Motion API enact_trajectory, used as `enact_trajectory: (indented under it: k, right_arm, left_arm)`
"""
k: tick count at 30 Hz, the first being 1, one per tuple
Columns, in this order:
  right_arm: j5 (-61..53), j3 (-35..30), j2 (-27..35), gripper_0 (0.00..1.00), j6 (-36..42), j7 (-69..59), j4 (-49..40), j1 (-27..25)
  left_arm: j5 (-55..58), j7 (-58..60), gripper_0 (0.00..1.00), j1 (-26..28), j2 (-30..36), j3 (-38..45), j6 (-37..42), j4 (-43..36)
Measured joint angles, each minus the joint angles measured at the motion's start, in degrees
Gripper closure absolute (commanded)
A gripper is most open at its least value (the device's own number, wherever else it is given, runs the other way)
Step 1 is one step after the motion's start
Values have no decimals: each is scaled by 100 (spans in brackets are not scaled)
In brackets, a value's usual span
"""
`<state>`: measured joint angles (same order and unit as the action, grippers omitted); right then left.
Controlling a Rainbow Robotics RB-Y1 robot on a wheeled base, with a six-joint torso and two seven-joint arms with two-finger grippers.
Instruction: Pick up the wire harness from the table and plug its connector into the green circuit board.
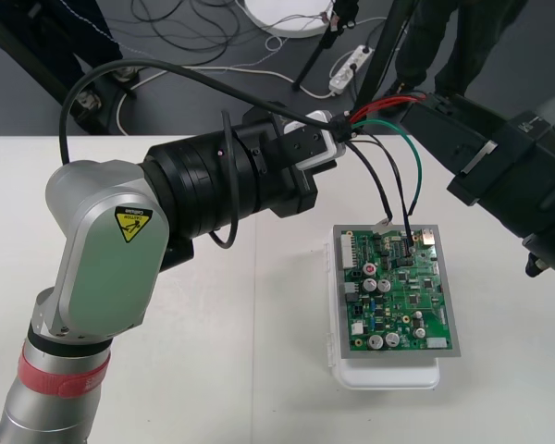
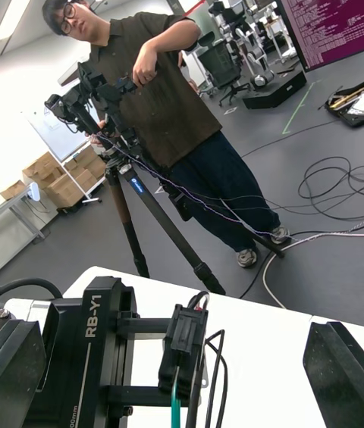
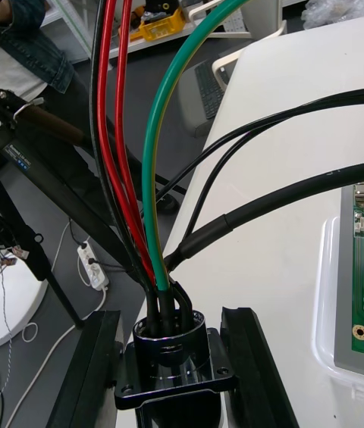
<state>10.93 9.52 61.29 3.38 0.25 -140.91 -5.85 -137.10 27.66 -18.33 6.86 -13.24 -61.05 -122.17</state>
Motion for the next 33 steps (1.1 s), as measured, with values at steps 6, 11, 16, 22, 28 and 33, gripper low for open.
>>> enact_trajectory:
  k: [6,11,16,22,28,33]
  right_arm:
    - [0,0,0,0,0,0,8,0]
    - [0,0,0,0,0,0,11,0]
    - [0,0,0,66,-1,0,12,0]
    - [58,0,0,100,-6,0,12,0]
    - [181,-4,0,100,-39,0,41,1]
    - [189,-11,-2,100,-189,0,109,1]
  left_arm:
    - [0,0,100,0,0,0,0,0]
    - [0,0,100,0,0,0,0,0]
    - [0,0,100,0,0,0,0,0]
    - [0,0,100,0,0,0,0,0]
    - [0,0,100,0,0,0,0,0]
    - [0,0,100,1,0,0,0,0]
